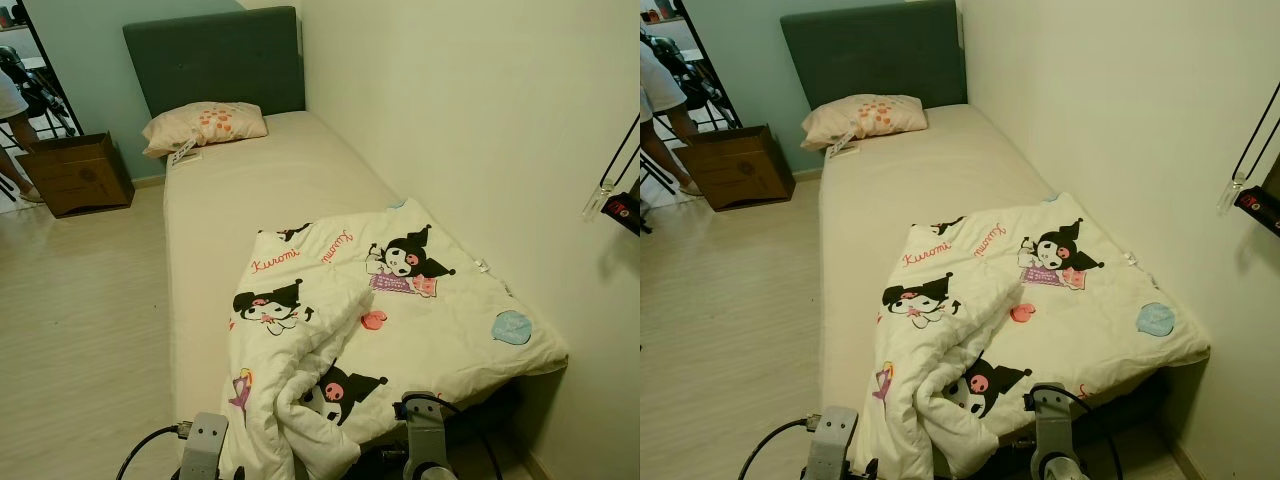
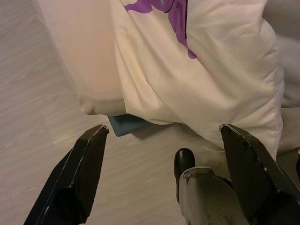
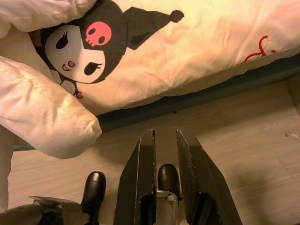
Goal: Clean up the room
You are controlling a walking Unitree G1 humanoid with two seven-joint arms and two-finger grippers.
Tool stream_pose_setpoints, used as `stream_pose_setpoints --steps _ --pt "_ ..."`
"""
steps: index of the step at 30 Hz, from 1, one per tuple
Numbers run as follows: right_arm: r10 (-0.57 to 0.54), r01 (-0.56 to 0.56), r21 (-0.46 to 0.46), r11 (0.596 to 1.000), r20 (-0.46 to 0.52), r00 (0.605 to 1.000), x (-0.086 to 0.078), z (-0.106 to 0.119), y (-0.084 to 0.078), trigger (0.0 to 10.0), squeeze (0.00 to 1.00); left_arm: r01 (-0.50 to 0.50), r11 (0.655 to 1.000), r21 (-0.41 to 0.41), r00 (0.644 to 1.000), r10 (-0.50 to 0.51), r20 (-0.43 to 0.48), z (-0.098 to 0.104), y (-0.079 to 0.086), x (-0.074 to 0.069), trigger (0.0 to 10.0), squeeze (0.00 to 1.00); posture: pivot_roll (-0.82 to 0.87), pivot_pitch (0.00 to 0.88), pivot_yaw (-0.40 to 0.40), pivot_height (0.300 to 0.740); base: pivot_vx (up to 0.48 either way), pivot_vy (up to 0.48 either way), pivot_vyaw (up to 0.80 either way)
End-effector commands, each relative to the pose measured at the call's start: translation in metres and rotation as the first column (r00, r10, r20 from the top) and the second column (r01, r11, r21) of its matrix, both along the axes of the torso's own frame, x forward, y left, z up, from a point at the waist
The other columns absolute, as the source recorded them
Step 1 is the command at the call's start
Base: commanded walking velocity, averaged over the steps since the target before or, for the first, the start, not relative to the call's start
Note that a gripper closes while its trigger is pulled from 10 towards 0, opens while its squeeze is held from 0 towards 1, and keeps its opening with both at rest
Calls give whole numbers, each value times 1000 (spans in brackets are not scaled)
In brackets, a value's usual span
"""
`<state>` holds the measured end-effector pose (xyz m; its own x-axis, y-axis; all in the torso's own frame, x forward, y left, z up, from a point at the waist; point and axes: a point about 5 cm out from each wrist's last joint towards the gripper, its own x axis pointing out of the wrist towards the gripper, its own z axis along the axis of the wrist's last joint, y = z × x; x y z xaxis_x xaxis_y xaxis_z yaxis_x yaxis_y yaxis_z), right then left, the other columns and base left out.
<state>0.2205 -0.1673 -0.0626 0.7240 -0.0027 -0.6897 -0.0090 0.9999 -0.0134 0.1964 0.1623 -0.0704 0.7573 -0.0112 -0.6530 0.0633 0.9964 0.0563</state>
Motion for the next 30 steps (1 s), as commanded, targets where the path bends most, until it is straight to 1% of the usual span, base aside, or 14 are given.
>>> stream_pose_setpoints --steps 1,12,22,26,30 --pt "1 -1 6 1000 -22 1000 -5 -3 3 10000 0 6 1000 16 1000 -6 -8 -1 5 -2 10000 0 -50 64 36 740 0 0 0" --pt "1 -1 4 1000 -24 1000 -5 -4 2 10000 0 2 1000 18 1000 -2 -15 -2 2 -4 10000 0 -48 69 35 740 0 0 0" --pt "2 -2 4 1000 -23 1000 -5 -4 2 10000 0 -8 999 34 1000 8 -11 -2 5 -3 10000 0 -46 71 38 740 0 0 0" --pt "-1 1 5 1000 -23 1000 -5 -4 2 10000 0 -5 999 52 1000 6 -16 -2 6 -4 10000 0 -46 71 38 740 0 0 0" --pt "-4 4 7 1000 -23 1000 -6 -4 2 10000 0 0 999 46 1000 1 -23 -3 5 -5 10000 0 -47 74 41 740 0 0 0"
